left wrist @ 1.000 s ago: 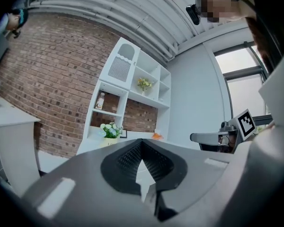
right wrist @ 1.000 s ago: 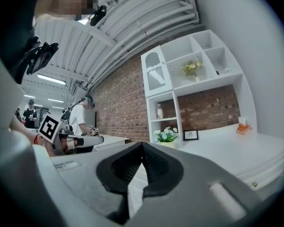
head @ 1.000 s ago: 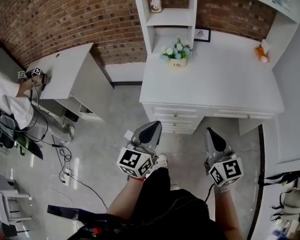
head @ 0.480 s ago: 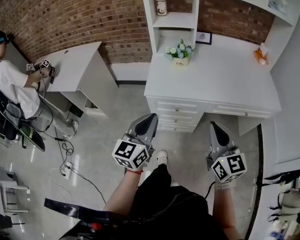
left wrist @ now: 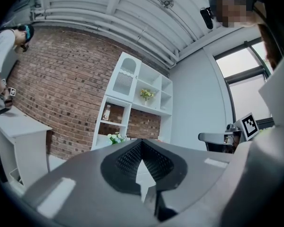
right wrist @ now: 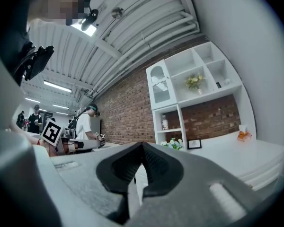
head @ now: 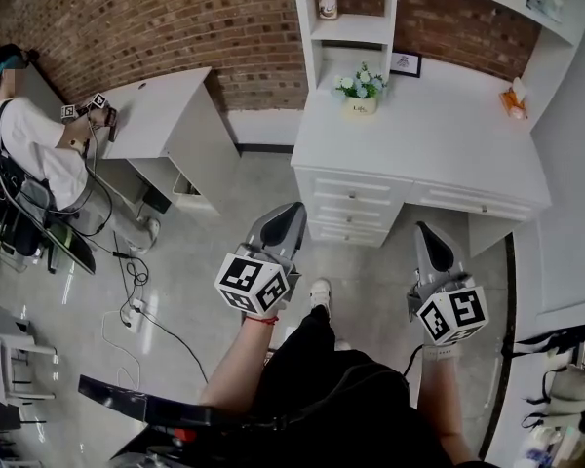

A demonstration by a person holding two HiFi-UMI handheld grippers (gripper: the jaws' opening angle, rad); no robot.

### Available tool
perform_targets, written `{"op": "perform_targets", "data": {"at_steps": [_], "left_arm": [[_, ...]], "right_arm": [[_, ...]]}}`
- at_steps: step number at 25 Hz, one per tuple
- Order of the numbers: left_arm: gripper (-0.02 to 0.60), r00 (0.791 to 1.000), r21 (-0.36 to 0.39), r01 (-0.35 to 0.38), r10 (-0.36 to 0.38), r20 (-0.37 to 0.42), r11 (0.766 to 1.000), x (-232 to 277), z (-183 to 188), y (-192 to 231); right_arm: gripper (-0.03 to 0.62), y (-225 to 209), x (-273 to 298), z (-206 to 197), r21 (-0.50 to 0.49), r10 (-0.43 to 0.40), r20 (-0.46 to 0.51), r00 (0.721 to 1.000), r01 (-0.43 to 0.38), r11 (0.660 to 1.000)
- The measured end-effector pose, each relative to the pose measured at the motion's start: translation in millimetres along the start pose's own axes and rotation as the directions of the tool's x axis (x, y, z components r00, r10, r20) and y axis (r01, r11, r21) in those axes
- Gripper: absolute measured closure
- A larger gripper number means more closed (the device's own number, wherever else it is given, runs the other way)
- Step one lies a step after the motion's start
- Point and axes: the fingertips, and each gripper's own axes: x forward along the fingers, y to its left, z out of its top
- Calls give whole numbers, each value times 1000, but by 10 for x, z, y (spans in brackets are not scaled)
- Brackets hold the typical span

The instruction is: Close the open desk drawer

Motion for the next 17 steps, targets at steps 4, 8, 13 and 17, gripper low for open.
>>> {"op": "perform_targets", "data": {"at_steps": [4, 8, 13, 17], "left_arm": [[580, 1000, 0, 2, -2, 5, 1000, -35, 21, -59], [580, 1000, -2, 8, -8, -2, 1000, -71, -11, -118], [580, 1000, -3, 16, -16, -8, 1000, -84, -20, -204], [580, 1000, -5, 19, -19, -7, 1000, -55, -9, -249]], "right_arm": [[592, 16, -101, 86, 0, -2, 15, 1000, 2, 1000], [592, -5, -209, 22, 11, -15, 13, 1000, 14, 1000], [592, 5, -297, -8, 21, -17, 7, 1000, 17, 1000], [592, -44, -340, -5, 24, -22, 7, 1000, 22, 999]]}}
